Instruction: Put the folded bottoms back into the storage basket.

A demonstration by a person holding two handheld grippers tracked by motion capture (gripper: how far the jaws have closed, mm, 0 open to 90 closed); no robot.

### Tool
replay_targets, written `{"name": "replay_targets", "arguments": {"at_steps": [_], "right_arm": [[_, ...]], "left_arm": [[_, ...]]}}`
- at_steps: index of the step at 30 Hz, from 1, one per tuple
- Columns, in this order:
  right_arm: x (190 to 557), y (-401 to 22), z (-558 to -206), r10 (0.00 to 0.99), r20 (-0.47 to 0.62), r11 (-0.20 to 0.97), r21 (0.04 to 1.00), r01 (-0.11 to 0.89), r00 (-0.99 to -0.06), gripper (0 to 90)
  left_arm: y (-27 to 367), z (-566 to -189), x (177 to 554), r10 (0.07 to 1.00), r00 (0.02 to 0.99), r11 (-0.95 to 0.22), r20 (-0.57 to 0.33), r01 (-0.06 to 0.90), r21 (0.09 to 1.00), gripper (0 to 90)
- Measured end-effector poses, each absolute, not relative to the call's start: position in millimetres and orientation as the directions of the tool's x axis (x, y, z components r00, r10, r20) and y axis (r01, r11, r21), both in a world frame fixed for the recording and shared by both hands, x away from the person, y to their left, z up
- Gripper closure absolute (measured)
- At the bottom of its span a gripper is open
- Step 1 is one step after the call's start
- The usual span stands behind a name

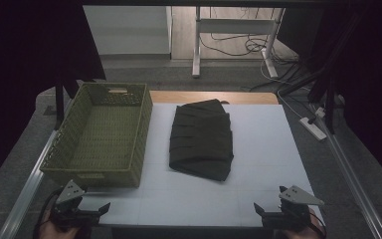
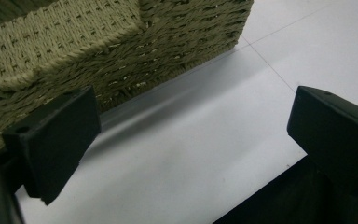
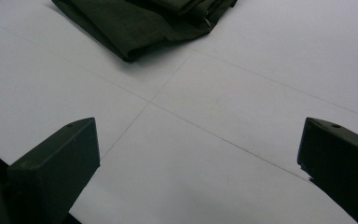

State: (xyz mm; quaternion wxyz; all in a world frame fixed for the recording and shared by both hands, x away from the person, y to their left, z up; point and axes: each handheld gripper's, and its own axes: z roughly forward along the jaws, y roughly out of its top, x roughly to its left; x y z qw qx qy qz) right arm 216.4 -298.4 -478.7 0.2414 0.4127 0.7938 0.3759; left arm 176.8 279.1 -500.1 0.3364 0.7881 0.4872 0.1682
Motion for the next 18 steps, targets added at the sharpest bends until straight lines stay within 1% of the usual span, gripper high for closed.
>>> {"name": "replay_targets", "arguments": {"at_steps": [6, 12, 18], "right_arm": [[218.9, -300.3, -479.1, 0.843, -0.042, 0.357, 0.790, 0.499, -0.537, 0.0], [219.2, -300.7, -479.2, 0.843, -0.037, 0.355, 0.788, 0.503, -0.537, 0.0], [219.9, -300.4, -479.4, 0.838, -0.032, 0.360, 0.783, 0.507, -0.545, 0.0]], "left_arm": [[279.6, -500.6, 178.0, 0.878, 0.473, -0.298, -0.074, 0.661, 0.689, 2.1], [280.4, -500.9, 178.8, 0.876, 0.475, -0.293, -0.087, 0.666, 0.686, 2.0], [283.4, -501.3, 180.9, 0.873, 0.473, -0.275, -0.119, 0.679, 0.681, 0.5]]}}
